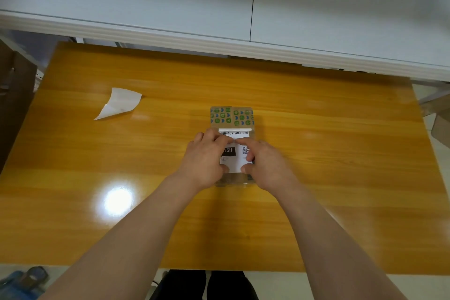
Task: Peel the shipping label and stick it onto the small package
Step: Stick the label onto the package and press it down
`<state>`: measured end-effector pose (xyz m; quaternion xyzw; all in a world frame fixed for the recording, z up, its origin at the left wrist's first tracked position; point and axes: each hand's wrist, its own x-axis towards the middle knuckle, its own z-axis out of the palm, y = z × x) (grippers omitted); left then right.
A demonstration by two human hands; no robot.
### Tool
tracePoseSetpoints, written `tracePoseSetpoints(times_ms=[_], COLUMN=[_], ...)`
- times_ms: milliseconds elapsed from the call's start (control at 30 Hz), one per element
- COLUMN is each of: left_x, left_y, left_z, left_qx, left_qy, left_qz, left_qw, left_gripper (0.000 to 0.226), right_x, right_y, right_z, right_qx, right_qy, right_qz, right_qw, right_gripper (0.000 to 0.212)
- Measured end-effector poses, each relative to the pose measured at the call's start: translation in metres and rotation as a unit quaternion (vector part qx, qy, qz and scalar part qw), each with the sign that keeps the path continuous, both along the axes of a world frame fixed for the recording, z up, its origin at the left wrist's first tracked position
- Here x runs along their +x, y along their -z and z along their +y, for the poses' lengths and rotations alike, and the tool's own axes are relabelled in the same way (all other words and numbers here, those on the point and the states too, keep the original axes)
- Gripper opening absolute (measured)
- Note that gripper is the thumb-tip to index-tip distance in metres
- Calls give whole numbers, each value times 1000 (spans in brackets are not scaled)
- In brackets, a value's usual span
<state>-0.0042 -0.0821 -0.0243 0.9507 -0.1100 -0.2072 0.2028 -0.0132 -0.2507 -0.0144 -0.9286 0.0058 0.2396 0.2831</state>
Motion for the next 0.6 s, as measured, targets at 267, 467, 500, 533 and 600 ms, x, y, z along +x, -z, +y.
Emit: tracePoseSetpoints(times_ms=[267,467,500,533,600], left_x=[4,9,10,10,12], left_y=[-3,-2,-2,-2,-3], left_z=[-2,-6,-6,-7,-8], left_qx=[13,18,23,27,33], left_qy=[2,-7,-5,-4,-2], left_qz=[-5,-48,-52,-53,-54], left_qw=[1000,999,998,998,998], left_gripper=[60,44,44,44,43], right_x=[7,16,18,20,24], right_y=[1,3,4,3,2], right_z=[4,7,8,8,9], right_qx=[-30,-35,-36,-39,-47], right_qy=[-18,-6,-5,-5,-9], right_qz=[-24,-43,-43,-41,-32], right_qw=[999,998,998,998,998], right_gripper=[55,56,58,60,62])
